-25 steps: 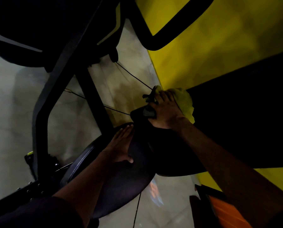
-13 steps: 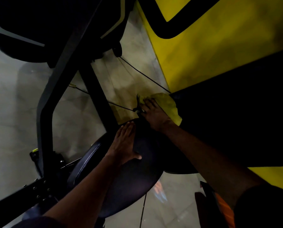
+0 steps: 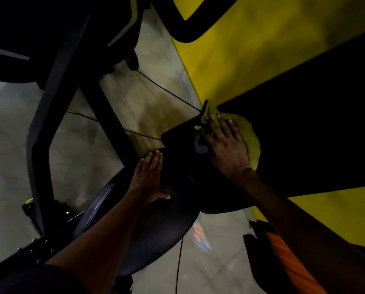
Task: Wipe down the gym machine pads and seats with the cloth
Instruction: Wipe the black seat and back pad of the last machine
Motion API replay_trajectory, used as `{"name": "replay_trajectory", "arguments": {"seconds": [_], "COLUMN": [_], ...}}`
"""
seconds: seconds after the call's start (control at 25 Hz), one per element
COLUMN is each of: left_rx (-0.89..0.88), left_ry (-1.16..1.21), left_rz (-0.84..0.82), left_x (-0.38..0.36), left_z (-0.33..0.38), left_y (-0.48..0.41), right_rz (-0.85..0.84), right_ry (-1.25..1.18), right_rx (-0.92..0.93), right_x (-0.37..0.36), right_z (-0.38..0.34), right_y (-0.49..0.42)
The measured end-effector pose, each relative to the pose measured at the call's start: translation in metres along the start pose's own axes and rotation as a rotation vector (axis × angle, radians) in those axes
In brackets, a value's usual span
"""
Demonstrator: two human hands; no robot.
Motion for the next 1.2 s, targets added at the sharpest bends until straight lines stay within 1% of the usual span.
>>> {"name": "replay_trajectory", "arguments": {"seconds": [0.04, 0.16, 0.2, 0.28, 0.32, 0.36, 0.48, 0.52, 0.56, 0.64, 0.72, 0.76, 0.8, 0.88, 0.96, 1.0, 1.08, 1.12, 1.2], "left_rx": [0.004, 0.03, 0.045, 0.08, 0.095, 0.107, 0.123, 0.138, 0.162, 0.224, 0.235, 0.184, 0.088, -0.159, -0.331, -0.381, -0.415, -0.432, -0.443], "left_ry": [-0.007, -0.058, -0.062, -0.067, -0.066, -0.061, -0.106, -0.118, -0.14, -0.193, -0.166, -0.105, -0.01, 0.221, 0.353, 0.393, 0.475, 0.487, 0.505], "left_rz": [-0.009, -0.024, -0.028, -0.024, -0.037, -0.059, -0.073, -0.094, -0.117, -0.143, -0.142, -0.11, -0.062, 0.07, 0.239, 0.31, 0.355, 0.348, 0.323], "left_x": [0.0, 0.001, 0.001, 0.001, 0.002, 0.004, 0.006, 0.006, 0.006, 0.009, 0.015, 0.017, 0.021, 0.034, 0.062, 0.079, 0.108, 0.118, 0.127], "left_z": [0.0, 0.004, 0.006, 0.01, 0.012, 0.014, 0.016, 0.017, 0.021, 0.037, 0.055, 0.064, 0.074, 0.1, 0.135, 0.154, 0.184, 0.195, 0.203], "left_y": [0.0, 0.001, 0.001, 0.001, 0.001, 0.003, 0.006, 0.005, 0.002, -0.004, -0.009, -0.012, -0.015, -0.019, -0.025, -0.03, -0.038, -0.04, -0.042], "right_rz": [0.0, 0.032, 0.046, 0.053, 0.056, 0.041, -0.108, -0.123, -0.111, -0.016, 0.053, 0.073, 0.103, 0.149, 0.141, 0.134, 0.133, 0.138, 0.171], "right_ry": [-0.006, 0.037, 0.064, 0.125, 0.158, 0.195, 0.262, 0.27, 0.26, 0.235, 0.237, 0.235, 0.237, 0.251, 0.276, 0.258, 0.232, 0.233, 0.243], "right_rx": [-0.029, 0.013, -0.01, -0.116, -0.159, -0.164, -0.037, -0.009, -0.02, -0.083, -0.146, -0.183, -0.231, -0.319, -0.314, -0.278, -0.239, -0.265, -0.376], "right_x": [0.006, 0.027, 0.036, 0.051, 0.054, 0.052, 0.025, 0.021, 0.022, 0.037, 0.056, 0.064, 0.072, 0.086, 0.086, 0.086, 0.096, 0.105, 0.117], "right_z": [0.005, 0.034, 0.051, 0.079, 0.082, 0.078, 0.045, 0.04, 0.04, 0.054, 0.078, 0.095, 0.11, 0.128, 0.125, 0.124, 0.138, 0.15, 0.171], "right_y": [0.007, 0.031, 0.033, 0.035, 0.035, 0.036, 0.042, 0.041, 0.04, 0.04, 0.053, 0.062, 0.069, 0.076, 0.069, 0.064, 0.062, 0.068, 0.091]}}
Point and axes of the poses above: each hand's wrist, its own y-axis away from the middle knuckle, its own x-axis out of the back of the hand, z = x × y, the point moved 3 cm from there along -y, towards the middle knuckle, and after that the axes turned 8 degrees about y, right-handed, at the moved point
